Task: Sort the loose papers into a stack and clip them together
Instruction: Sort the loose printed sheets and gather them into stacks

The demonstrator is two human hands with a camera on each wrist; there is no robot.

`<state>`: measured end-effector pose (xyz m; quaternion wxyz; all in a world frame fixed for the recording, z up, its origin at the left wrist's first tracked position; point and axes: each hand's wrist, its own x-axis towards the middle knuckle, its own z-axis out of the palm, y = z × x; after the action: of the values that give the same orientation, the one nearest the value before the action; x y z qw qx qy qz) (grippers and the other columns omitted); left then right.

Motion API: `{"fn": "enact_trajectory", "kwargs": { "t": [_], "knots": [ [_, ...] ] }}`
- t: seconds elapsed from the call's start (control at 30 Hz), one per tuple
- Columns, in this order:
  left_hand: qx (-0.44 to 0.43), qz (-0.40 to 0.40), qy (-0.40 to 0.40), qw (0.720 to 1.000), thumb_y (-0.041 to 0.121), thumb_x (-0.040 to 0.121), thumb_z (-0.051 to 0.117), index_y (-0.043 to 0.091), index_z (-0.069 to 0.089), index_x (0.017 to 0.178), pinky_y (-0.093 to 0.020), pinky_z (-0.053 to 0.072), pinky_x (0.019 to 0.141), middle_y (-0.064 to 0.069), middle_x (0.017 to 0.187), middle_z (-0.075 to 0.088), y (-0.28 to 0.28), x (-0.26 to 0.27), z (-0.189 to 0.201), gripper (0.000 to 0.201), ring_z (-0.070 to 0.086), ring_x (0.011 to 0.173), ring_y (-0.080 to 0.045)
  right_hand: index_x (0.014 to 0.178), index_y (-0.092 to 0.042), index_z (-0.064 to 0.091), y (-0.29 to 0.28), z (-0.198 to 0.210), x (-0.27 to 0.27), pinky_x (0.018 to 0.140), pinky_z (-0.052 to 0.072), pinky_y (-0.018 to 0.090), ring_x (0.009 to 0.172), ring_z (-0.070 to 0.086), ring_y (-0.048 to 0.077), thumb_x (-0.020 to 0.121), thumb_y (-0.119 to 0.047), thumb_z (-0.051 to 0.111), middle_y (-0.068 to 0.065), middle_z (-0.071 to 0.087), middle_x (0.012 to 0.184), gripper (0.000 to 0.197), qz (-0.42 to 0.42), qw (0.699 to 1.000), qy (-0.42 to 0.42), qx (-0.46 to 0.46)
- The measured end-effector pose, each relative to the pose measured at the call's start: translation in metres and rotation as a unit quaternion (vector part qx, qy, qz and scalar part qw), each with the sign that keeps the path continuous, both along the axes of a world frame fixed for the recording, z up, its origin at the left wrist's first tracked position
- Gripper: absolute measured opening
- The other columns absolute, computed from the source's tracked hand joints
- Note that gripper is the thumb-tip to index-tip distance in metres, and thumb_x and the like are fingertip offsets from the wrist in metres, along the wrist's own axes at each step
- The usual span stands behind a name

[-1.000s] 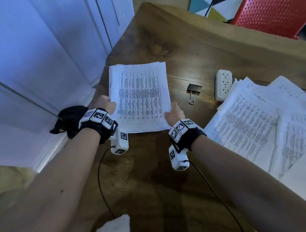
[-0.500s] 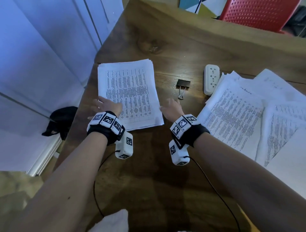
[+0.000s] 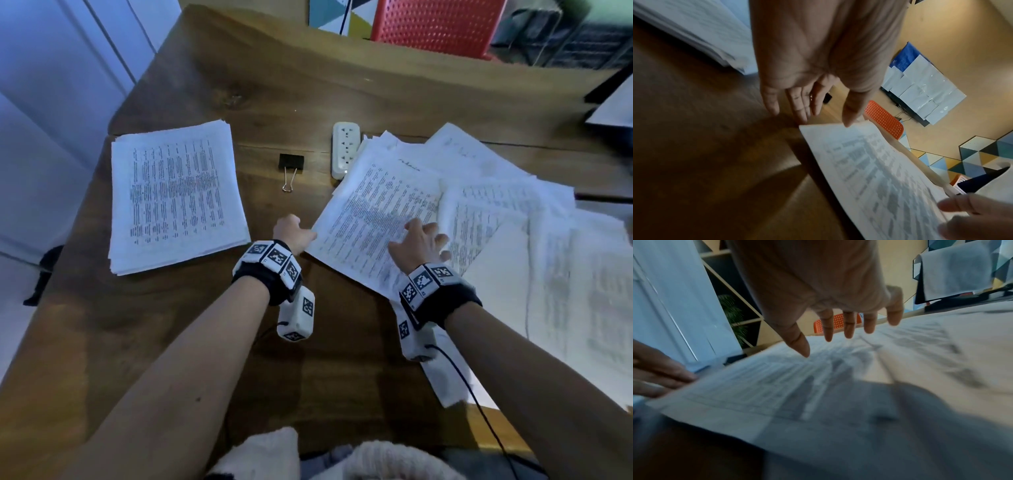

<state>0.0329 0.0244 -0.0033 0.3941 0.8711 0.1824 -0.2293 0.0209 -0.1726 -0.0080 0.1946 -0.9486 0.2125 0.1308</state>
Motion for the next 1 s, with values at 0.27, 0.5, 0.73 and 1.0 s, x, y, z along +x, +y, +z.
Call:
{"fn": "enact_trajectory", "kwargs": {
  "t": [0.27,0.5,0.73,1.0],
  "knots": [
    [-0.044,0.045,0.000,0.998,0.015,0.087,0.055,0.011,0.054,0.092,-0.025,0.040,0.076,-0.005,0.097,0.058,-0.065,-0.003,0.006,0.007,0.054,0.092,-0.023,0.123,-0.007,0.033,-0.070,-0.020,-0.027,0.097,0.034,0.047,0.120,0.033,0.037,0.071,-0.009,0.064,0.017,0.032,0.130,0.060,-0.065,0.998,0.003,-0.013],
    [-0.066,0.087,0.002,0.994,0.004,0.088,0.048,0.007,0.047,0.127,-0.030,0.044,0.085,-0.012,0.124,0.057,-0.090,-0.020,-0.006,0.040,0.055,0.114,-0.031,0.089,-0.006,0.052,-0.099,-0.007,-0.008,0.062,0.048,0.020,0.077,0.058,0.025,0.085,-0.005,0.046,0.011,0.060,0.080,0.008,-0.049,0.991,0.007,0.121],
    [-0.314,0.125,0.059,0.939,0.029,0.101,0.035,0.006,0.052,0.118,-0.023,0.054,0.067,-0.010,0.111,0.061,-0.121,-0.042,-0.009,0.034,0.068,0.078,-0.013,0.090,0.003,0.061,-0.049,0.004,-0.012,0.081,0.049,0.039,0.082,0.059,0.028,0.096,-0.039,0.039,0.014,0.061,0.084,0.048,0.051,0.919,0.044,0.389],
    [-0.083,0.117,0.026,0.989,0.014,0.085,0.060,-0.007,0.057,0.117,-0.043,0.047,0.099,-0.019,0.117,0.063,-0.125,-0.049,-0.034,0.038,0.061,0.108,-0.034,0.109,-0.012,0.059,-0.086,-0.016,-0.022,0.093,0.041,0.040,0.105,0.050,0.026,0.089,-0.023,0.049,0.009,0.054,0.111,0.026,0.145,0.980,-0.036,0.132]
  ]
}}
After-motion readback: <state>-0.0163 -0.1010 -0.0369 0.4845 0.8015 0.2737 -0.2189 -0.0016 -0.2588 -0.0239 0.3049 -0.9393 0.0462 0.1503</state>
